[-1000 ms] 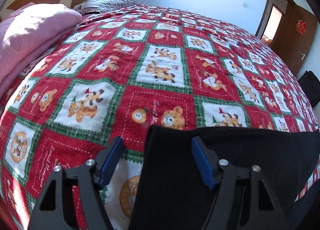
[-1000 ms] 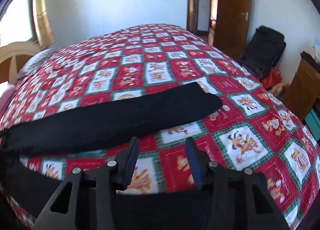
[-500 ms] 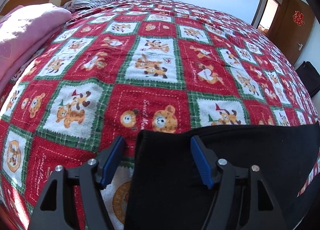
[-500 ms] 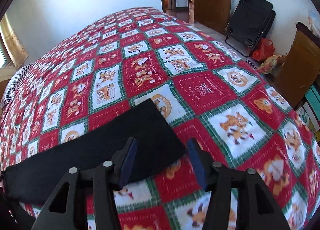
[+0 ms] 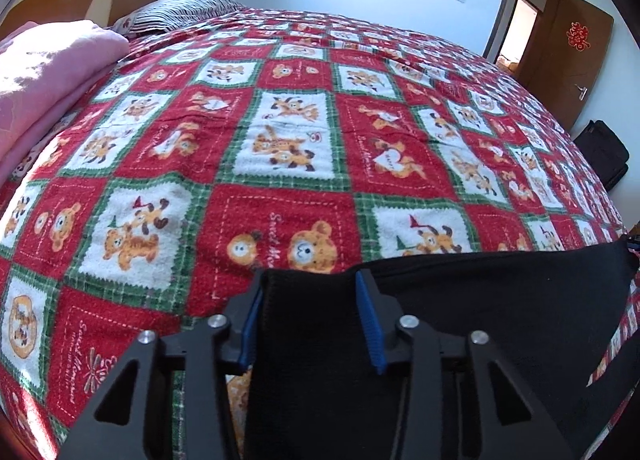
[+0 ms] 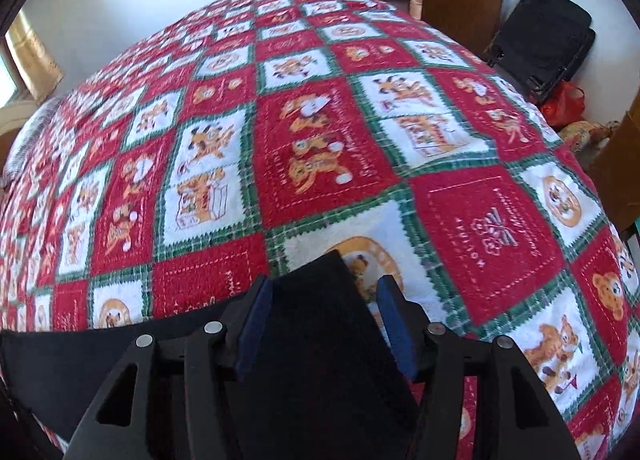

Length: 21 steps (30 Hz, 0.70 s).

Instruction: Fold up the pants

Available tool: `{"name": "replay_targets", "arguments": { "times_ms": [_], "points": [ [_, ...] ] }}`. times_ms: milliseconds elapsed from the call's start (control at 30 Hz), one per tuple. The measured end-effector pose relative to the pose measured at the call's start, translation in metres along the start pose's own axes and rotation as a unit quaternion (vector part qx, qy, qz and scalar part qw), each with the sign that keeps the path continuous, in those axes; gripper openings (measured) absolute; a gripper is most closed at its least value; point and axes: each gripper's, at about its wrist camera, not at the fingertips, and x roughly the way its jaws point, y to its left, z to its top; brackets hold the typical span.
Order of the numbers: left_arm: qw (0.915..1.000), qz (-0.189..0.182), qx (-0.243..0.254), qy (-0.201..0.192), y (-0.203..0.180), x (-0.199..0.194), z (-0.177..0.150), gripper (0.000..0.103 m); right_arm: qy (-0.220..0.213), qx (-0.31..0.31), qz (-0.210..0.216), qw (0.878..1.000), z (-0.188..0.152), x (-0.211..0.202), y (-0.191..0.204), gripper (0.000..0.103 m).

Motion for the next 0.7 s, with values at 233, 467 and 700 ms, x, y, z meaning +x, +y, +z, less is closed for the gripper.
{"name": "replay_targets", "arguments": {
  "times_ms": [233,467,700],
  "points": [
    [0.9993,-0.036,0.012,-0.002,-0.004,0.0,0.002,0.014,-0.01,-0.019,-0.006,1.0,-0.007,-0.008,0.006,0.008],
    [0.9976,-0.054,0.017,-0.039,-0.003,-0.024,0.001,0.012,-0.07,-0.031,-0.005,0.997,-0.017,-0.06,0.013,0.007],
    [0.9966,-0.058,0.014,-0.057,-0.002,-0.034,0.002,0.012,-0.11,-0.024,-0.003,0.994,-0.038,-0.106,0.003,0.007]
  ]
}}
